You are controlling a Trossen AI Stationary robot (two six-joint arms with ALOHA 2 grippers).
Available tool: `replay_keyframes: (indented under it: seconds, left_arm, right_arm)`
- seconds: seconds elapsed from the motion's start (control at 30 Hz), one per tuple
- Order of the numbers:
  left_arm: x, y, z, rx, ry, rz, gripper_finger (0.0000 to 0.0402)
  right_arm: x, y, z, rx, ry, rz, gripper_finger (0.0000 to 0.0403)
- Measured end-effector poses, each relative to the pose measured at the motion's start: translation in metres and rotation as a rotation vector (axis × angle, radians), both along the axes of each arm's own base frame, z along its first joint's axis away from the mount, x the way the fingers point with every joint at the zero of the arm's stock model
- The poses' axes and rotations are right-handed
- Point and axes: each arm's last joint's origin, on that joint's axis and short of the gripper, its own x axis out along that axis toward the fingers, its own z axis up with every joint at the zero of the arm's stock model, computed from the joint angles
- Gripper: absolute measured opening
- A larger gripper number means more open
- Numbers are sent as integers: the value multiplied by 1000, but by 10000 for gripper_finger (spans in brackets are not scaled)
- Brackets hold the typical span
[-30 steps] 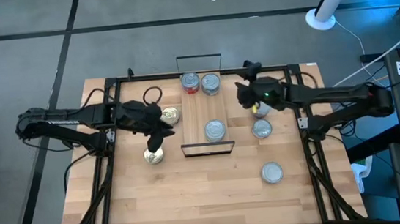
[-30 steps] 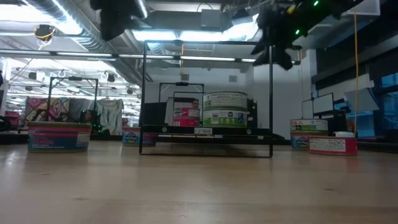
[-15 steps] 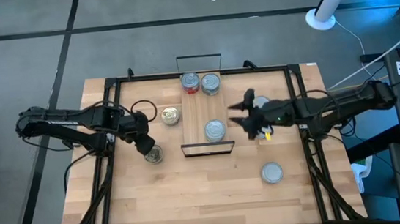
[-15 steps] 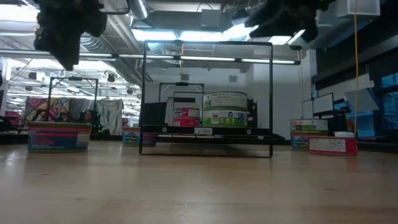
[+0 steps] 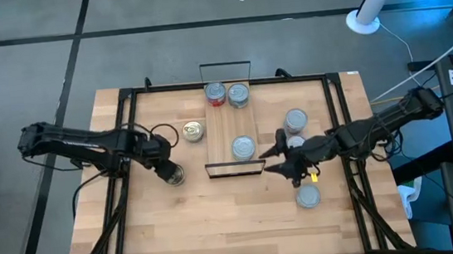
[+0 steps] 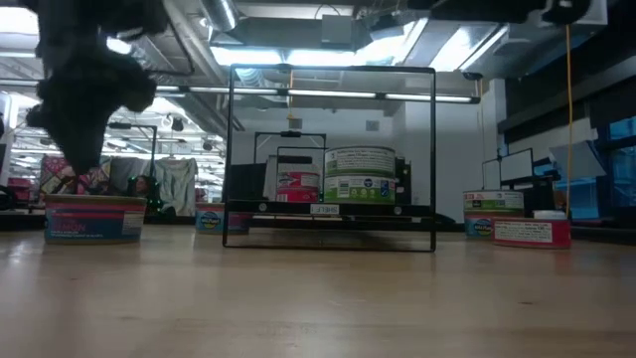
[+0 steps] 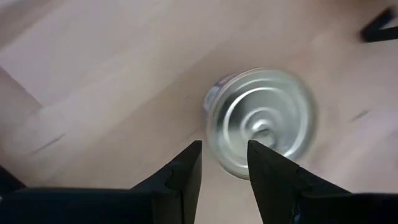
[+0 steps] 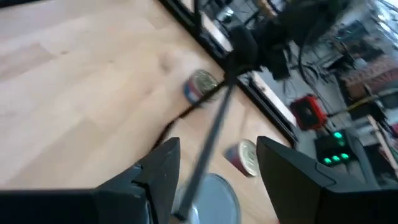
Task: Stack canned seafood by type on shelf
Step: Put the blue-pink tuna can on the shelf
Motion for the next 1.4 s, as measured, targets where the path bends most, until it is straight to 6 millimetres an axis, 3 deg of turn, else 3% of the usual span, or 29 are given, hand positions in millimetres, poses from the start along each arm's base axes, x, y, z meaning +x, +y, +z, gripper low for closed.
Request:
replay_keyframes:
  seconds: [0.23,0.57,0.97,1.4]
  left_arm:
    - [-6,0,-30,-27,6,41,123]
    - [-5,-2,-47,-94,-76,57,121]
    - [3,-3,-50,-133,-178,15,10]
    - [10,-7,-47,-165,-260,13,1]
  right_arm:
    - [5,19,-13,-17,41,59,214]
    - [29,32,-52,-64,156,68,214]
    - [52,43,-97,-105,243,71,214]
    - [72,52,-109,-35,111,103,214]
